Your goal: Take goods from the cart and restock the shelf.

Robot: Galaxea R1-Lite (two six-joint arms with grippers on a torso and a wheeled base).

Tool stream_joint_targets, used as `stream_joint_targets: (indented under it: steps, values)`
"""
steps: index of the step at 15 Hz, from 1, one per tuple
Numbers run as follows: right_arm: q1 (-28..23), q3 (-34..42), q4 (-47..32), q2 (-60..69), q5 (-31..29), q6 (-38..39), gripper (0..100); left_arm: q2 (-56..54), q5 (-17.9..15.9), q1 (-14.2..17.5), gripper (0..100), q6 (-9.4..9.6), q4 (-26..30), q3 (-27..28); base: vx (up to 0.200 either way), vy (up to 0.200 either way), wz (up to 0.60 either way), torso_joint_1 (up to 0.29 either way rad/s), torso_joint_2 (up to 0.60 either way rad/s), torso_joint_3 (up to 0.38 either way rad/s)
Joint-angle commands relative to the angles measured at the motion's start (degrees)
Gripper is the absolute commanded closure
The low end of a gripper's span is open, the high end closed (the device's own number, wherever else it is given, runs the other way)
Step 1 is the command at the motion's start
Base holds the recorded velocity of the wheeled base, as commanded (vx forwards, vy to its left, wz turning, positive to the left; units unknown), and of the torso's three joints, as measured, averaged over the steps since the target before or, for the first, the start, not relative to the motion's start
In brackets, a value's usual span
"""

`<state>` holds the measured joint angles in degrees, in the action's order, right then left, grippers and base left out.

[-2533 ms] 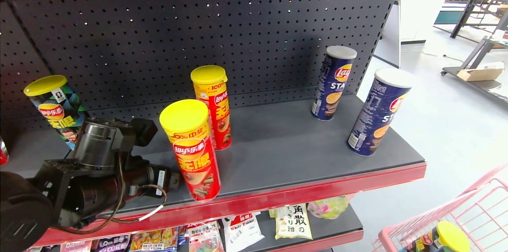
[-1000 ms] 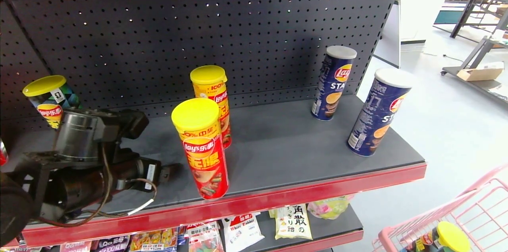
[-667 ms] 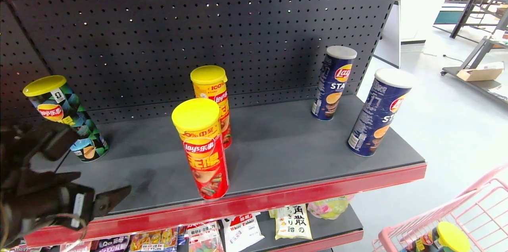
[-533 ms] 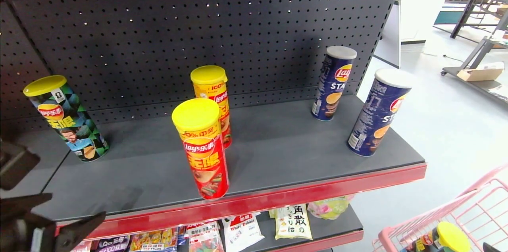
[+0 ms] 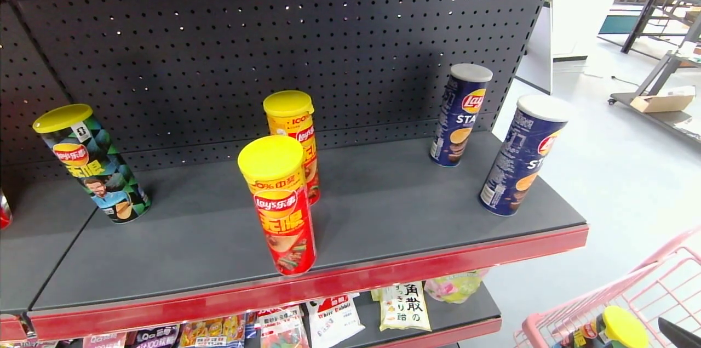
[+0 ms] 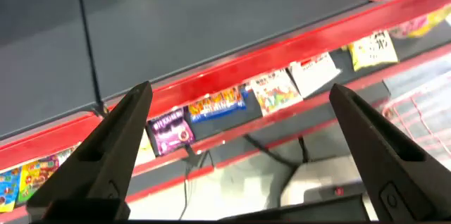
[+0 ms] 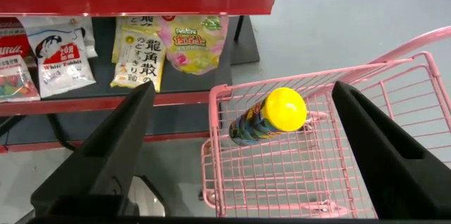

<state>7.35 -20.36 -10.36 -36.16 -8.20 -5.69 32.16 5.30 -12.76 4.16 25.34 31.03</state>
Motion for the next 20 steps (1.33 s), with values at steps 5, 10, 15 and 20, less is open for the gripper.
stream_joint_targets:
  steps: [5, 10, 15, 20]
  values:
    - [0.03, 0.41, -0.01, 0.21, 0.03, 0.07, 0, -1.57, 0.32, 0.02, 0, 1.82, -0.30, 0.00, -0.080, 0.000, 0.00, 0.000, 0.00, 0.000]
    - [0.03, 2.25, -0.18, 2.06, 0.03, -0.11, 0, -2.36, 0.15, -0.07, 0, 1.91, -0.21, -0.35, -0.120, 0.000, 0.00, 0.007, 0.00, 0.001]
    - [0.12, 2.96, -0.27, 2.76, 0.03, -0.11, 0, -3.68, 0.06, -0.07, 0, 2.70, -0.21, -0.35, 0.000, 0.000, -0.12, 0.002, 0.00, 0.000]
    - [0.30, 3.66, -0.27, 2.67, 0.12, -0.37, 0, -7.73, -0.73, -0.24, 0, 2.87, 0.23, -0.61, 0.000, 0.000, -0.60, 0.006, 0.00, 0.000]
